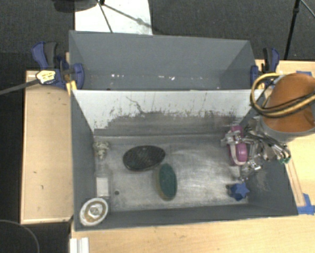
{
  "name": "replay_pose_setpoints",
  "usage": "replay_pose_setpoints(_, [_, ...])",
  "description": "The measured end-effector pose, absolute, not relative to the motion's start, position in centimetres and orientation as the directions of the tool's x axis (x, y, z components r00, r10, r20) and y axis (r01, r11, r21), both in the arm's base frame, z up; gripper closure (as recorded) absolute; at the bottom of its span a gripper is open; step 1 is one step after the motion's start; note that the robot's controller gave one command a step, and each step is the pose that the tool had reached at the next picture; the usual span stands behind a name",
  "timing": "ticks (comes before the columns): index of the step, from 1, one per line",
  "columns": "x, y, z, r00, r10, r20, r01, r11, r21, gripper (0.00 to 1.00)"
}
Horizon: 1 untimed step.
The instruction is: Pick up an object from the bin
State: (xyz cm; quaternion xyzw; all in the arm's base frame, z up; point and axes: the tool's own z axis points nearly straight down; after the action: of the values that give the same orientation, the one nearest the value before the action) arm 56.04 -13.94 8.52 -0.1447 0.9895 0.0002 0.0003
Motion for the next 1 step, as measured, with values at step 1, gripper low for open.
replay_pose_setpoints(1, [59.31,-10.34,13.35,-1.000,-0.019,-0.009,-0.019,1.000,0.000,0.00])
